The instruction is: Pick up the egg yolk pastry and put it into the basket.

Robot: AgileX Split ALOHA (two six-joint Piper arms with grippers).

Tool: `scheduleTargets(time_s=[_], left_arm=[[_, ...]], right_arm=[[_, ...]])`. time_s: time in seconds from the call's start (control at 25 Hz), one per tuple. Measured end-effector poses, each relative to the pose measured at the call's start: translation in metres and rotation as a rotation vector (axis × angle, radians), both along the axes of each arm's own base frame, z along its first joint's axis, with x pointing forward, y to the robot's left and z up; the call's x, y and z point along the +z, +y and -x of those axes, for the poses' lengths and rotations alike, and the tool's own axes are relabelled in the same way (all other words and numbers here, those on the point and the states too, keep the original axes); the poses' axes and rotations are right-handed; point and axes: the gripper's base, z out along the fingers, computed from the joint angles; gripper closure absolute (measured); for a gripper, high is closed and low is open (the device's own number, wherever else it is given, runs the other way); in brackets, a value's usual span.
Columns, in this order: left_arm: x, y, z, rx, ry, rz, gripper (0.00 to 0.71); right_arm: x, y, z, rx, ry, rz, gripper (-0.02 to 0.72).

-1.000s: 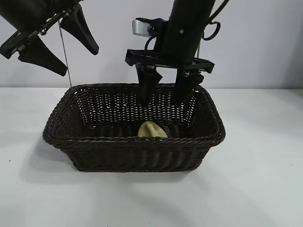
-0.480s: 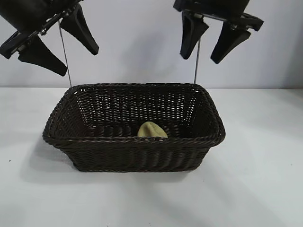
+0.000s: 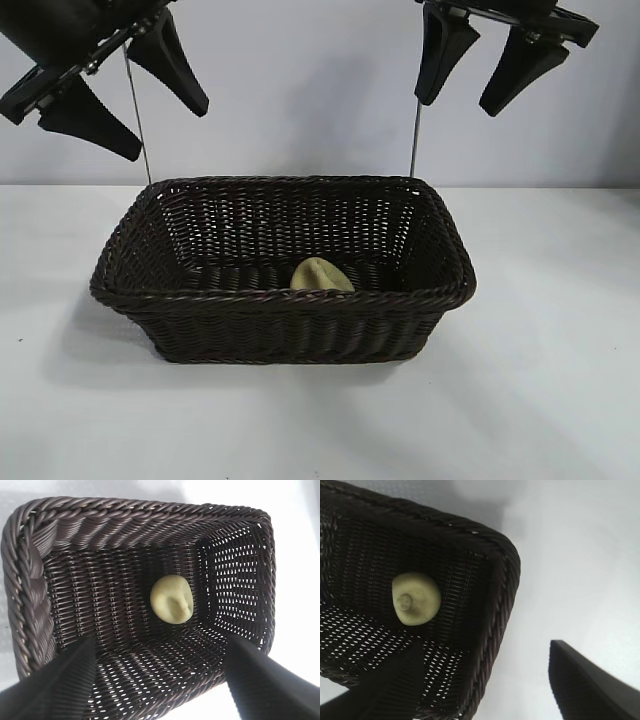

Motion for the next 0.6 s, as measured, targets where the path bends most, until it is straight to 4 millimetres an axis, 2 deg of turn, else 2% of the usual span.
scheduleTargets(time_s=[0.16, 0.6], left_arm=[[0.0, 0.0, 0.0, 0.0, 0.0, 0.0, 0.184], [0.0002, 0.0001, -0.0007, 0.005, -0.006, 0.0, 0.184]], right_arm=[[-0.0083, -0.0011, 0.0021, 0.004, 0.028, 0.015, 0.195], [-0.0092, -0.0014, 0.0022, 0.006, 0.029, 0.019, 0.195]])
